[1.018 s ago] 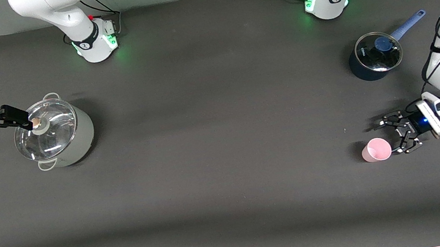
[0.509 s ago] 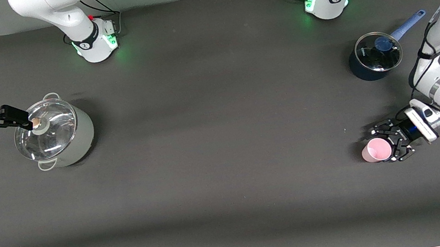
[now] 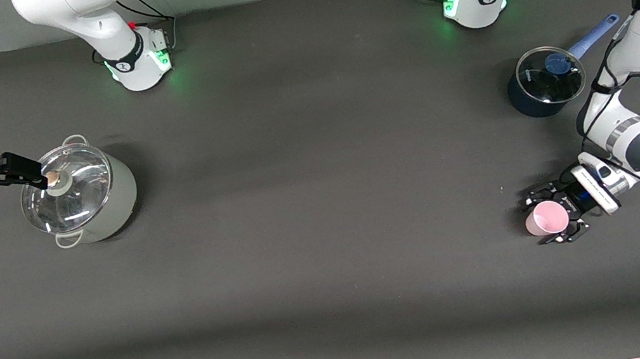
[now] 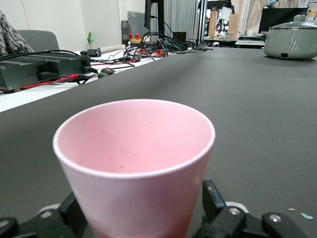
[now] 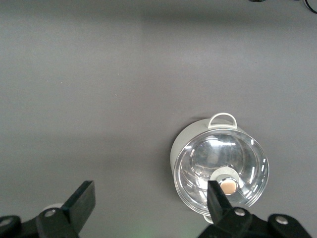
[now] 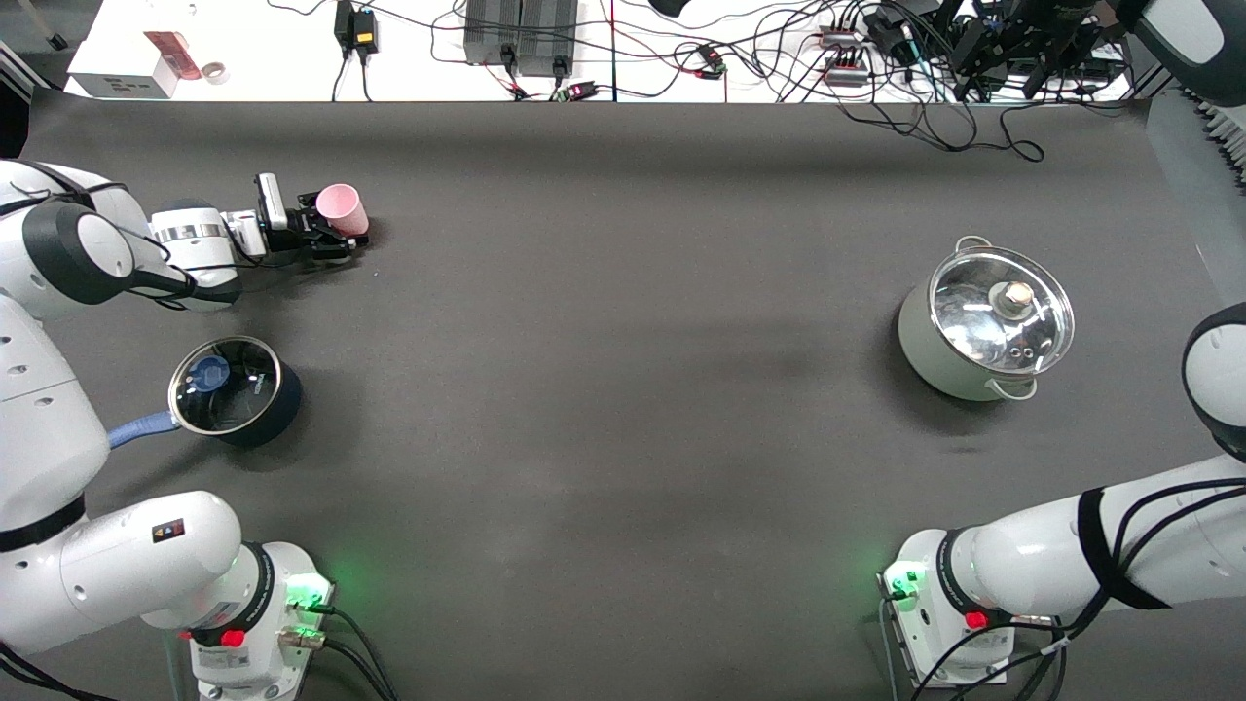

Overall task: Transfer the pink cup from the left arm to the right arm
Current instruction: 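Close the left gripper around the pink cup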

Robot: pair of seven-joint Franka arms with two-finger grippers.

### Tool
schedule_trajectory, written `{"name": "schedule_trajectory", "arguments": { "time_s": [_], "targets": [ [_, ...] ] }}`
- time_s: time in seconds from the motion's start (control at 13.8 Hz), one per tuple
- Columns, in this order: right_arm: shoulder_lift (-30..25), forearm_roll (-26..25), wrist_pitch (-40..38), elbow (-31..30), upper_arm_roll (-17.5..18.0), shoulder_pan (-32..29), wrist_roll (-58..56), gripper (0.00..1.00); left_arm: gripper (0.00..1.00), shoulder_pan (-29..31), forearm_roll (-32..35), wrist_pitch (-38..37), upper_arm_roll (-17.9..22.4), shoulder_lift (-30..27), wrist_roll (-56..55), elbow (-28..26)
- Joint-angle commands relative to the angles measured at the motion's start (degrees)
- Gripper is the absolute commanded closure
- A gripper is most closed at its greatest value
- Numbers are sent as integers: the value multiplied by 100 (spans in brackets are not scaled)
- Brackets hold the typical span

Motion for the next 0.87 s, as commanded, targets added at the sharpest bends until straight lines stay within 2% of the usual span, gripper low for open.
{"name": "schedule_trajectory", "arguments": {
  "time_s": [0.0, 0.07, 0.29, 0.51, 0.65, 0.8],
  "targets": [
    [3, 93, -89, 69, -30, 21, 31, 0, 36, -15, -118, 34, 9, -53, 118, -47],
    [3, 93, -89, 69, -30, 21, 31, 0, 41, -15, -118, 34, 9, -71, 92, -55],
    [3, 93, -89, 69, -30, 21, 31, 0, 48, -23, -83, 51, 9, -185, -223, -55],
    [12, 93, -89, 69, -30, 13, 22, 0, 66, -269, -82, 190, 0, -666, -742, -274],
    [21, 75, -89, 69, -30, 13, 14, 0, 66, -602, -152, 341, -70, -1202, -1181, -608],
    [29, 31, -80, 69, -30, 4, -47, 0, 66, -796, -537, 725, -446, -1791, -1489, -1028]
  ]
}}
